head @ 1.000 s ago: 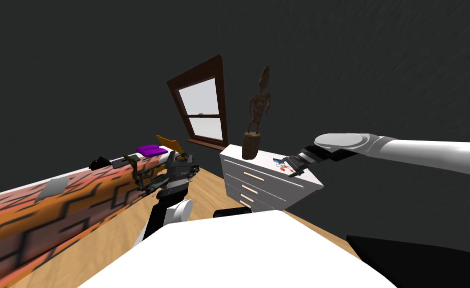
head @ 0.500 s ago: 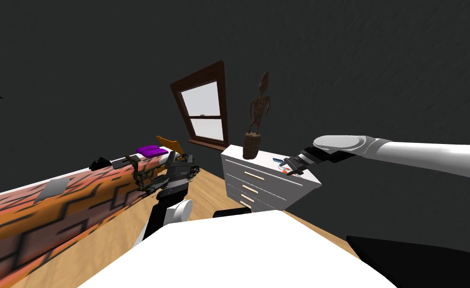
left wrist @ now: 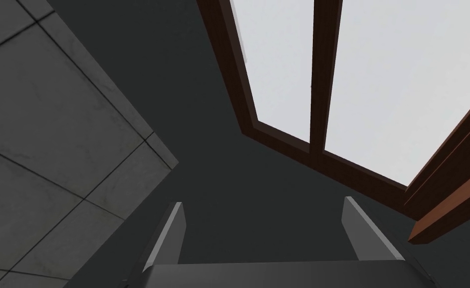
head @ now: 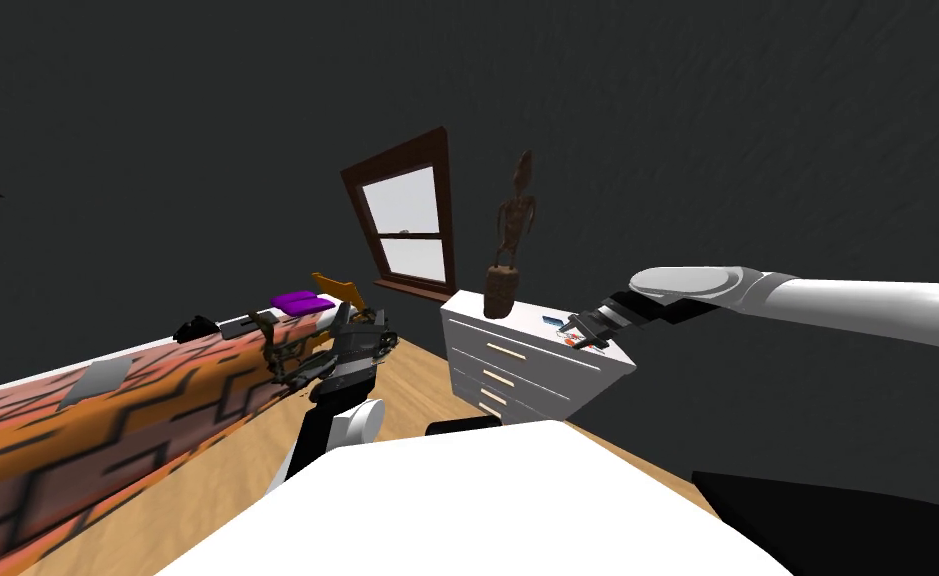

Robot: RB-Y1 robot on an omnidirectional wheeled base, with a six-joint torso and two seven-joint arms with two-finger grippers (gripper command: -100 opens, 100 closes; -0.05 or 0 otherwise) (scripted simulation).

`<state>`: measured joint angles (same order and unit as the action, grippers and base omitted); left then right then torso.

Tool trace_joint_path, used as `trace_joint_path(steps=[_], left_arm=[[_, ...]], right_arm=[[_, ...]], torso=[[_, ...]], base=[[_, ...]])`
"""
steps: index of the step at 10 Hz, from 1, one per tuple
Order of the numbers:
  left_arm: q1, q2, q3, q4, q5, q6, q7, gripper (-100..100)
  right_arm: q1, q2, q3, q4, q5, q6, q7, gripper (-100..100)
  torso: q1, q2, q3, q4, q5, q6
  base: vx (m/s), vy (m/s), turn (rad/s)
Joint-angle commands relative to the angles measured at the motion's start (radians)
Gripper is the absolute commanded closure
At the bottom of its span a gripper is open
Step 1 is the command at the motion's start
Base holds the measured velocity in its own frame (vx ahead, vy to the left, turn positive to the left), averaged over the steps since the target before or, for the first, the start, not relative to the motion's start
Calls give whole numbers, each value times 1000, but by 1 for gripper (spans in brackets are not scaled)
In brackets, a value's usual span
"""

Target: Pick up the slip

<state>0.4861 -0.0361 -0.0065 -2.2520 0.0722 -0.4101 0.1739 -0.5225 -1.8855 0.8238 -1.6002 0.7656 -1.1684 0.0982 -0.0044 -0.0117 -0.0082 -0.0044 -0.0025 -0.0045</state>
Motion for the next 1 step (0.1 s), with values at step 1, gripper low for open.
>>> trace_joint_path(steps=[1], left_arm=[[0,0,0,0,0,0,0,0]], right_arm=[[0,0,0,0,0,0,0,0]], torso=[[0,0,0,0,0,0]], base=[[0,0,0]])
